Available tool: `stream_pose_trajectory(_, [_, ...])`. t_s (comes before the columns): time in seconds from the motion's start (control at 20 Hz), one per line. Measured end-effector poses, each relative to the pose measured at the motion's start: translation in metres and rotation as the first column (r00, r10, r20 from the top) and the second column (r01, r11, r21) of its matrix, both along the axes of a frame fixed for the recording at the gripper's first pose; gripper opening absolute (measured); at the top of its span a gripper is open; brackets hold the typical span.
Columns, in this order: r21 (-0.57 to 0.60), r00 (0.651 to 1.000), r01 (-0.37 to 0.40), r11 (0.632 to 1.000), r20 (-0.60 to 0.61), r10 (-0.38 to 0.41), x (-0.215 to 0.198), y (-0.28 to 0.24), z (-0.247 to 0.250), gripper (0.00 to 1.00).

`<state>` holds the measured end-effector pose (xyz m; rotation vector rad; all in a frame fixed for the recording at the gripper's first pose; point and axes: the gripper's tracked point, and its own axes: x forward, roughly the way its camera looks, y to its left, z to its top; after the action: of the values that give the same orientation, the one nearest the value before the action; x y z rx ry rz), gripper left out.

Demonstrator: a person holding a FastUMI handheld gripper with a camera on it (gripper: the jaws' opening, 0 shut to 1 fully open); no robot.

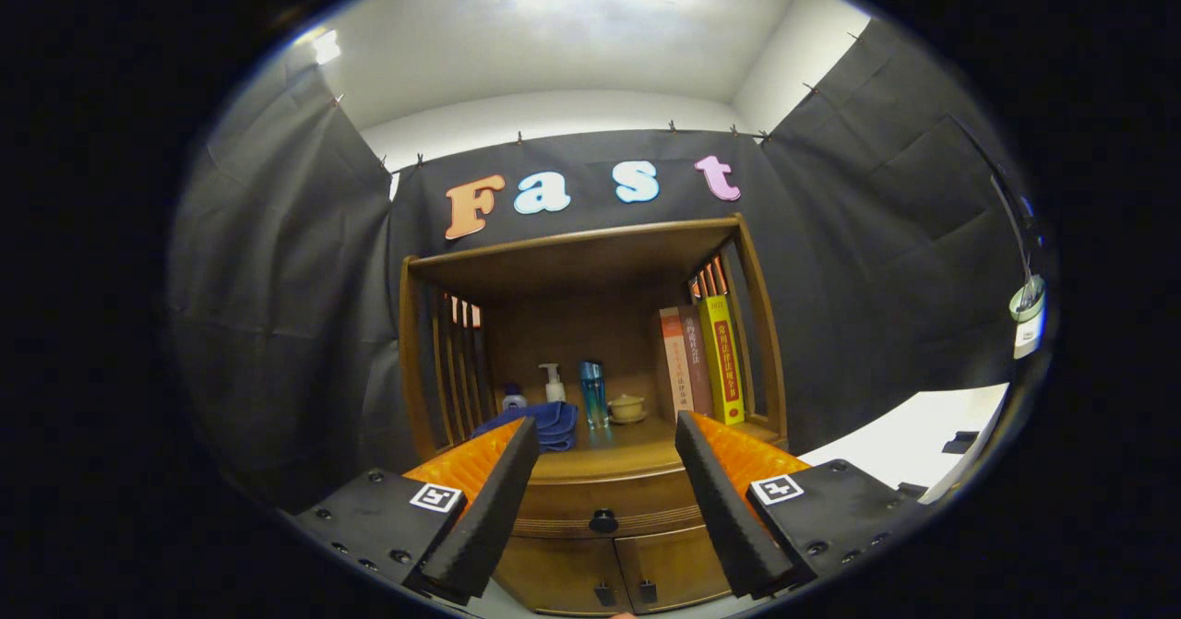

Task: Pull open the drawer, take out the items inside it, and place them on the countertop above the cabinet.

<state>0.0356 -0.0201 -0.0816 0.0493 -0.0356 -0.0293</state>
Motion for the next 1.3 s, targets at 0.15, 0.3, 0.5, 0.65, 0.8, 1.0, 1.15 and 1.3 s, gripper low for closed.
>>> stream_pose_trajectory(0.15, [-0.014,0.996,-0.039,0.999,-0.076,0.038,0.009,0.014,-0.053,0.98])
stream_pose_trajectory(0.3, [-0.031,0.989,-0.054,0.998,-0.136,0.050,0.025,0.023,-0.097,0.98])
stream_pose_trajectory(0.5, [0.002,0.980,-0.099,0.995,-0.173,0.098,0.047,0.032,-0.138,0.98])
stream_pose_trajectory(0.65, [-0.004,0.978,-0.087,0.996,-0.191,0.085,0.059,0.026,-0.154,0.98])
stream_pose_trajectory(0.8, [-0.007,0.976,-0.076,0.997,-0.204,0.073,0.069,0.019,-0.168,0.98])
stream_pose_trajectory(1.0, [-0.038,0.970,-0.069,0.997,-0.237,0.058,0.077,0.007,-0.210,0.98])
stream_pose_trajectory(1.15, [-0.032,0.960,-0.085,0.996,-0.269,0.073,0.079,0.010,-0.243,0.98])
stream_pose_trajectory(1.3, [-0.042,0.956,-0.100,0.994,-0.281,0.084,0.076,0.012,-0.260,0.98])
